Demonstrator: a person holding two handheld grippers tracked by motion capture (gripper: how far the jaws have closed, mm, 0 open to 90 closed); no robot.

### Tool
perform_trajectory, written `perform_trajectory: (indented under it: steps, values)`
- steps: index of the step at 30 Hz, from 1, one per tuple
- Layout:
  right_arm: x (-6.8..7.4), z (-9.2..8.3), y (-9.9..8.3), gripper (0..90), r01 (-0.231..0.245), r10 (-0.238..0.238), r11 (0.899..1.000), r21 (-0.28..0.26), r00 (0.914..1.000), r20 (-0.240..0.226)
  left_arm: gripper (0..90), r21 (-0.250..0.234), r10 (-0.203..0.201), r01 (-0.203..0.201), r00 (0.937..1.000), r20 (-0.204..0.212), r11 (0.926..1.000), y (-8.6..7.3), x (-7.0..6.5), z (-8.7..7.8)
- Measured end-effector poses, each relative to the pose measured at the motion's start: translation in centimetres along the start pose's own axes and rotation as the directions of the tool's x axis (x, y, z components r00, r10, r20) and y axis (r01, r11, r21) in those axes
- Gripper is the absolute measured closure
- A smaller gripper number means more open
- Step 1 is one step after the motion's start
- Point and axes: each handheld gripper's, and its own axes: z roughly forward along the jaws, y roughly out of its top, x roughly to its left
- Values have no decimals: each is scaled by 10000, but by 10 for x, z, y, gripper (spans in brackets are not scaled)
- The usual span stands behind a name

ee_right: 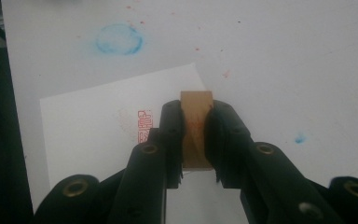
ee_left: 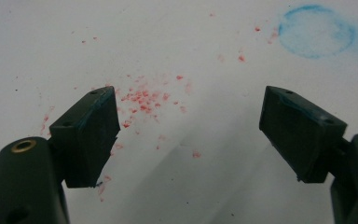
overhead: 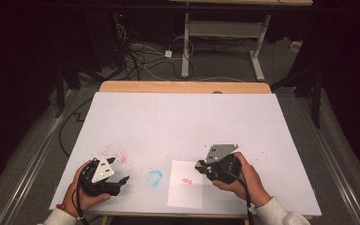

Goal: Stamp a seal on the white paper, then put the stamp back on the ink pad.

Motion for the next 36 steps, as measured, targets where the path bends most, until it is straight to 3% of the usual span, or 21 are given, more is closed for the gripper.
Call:
perform_trajectory:
  steps: [20,25,36]
  values:
    - [-7,-24,-9,756,-209,210,9998,-30,9981,576,200,-75,172,-172,9999,8,9998,0,0,-1]
    - [-11,-31,-13,756,-313,320,9994,-118,9968,727,200,-30,26,-26,10000,41,10000,-1,0,-2]
    - [-17,-46,-31,755,-675,655,9976,117,9897,1272,199,-22,207,-207,9998,23,9998,3,-3,-1]
